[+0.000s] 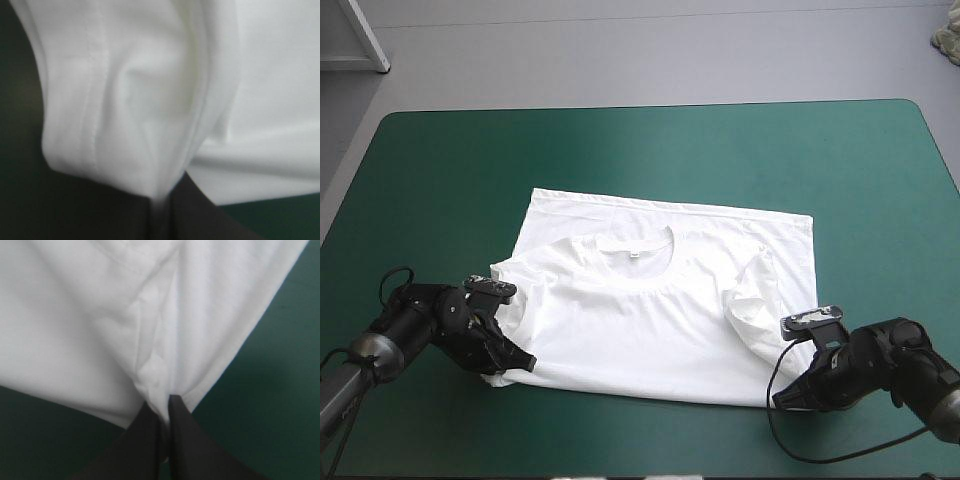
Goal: Fold the cloth
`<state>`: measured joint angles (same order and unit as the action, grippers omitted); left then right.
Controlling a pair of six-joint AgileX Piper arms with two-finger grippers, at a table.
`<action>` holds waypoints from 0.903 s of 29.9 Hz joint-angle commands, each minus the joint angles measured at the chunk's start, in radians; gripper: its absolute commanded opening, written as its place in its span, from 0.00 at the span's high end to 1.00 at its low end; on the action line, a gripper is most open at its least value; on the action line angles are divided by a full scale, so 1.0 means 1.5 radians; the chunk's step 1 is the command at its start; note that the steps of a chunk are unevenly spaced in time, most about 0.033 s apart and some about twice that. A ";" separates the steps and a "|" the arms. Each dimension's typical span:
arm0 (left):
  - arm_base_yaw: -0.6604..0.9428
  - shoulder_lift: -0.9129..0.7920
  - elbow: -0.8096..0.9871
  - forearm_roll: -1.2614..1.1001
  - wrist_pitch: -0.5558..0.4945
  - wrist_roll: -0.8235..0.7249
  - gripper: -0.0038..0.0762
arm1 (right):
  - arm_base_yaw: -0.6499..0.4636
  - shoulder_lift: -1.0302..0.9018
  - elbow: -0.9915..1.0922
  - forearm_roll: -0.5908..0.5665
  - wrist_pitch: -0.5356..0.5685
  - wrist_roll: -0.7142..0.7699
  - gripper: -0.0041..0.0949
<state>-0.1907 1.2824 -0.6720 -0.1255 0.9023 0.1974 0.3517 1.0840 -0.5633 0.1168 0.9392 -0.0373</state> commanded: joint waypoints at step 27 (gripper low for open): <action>-0.003 0.070 -0.390 0.009 0.045 -0.003 0.93 | 0.000 -0.002 -0.269 -0.177 -0.060 0.077 0.97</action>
<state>-0.1909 1.3444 -1.1421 -0.1137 1.0129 0.1973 0.3517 1.0429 -0.8769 -0.0435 0.9076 0.0434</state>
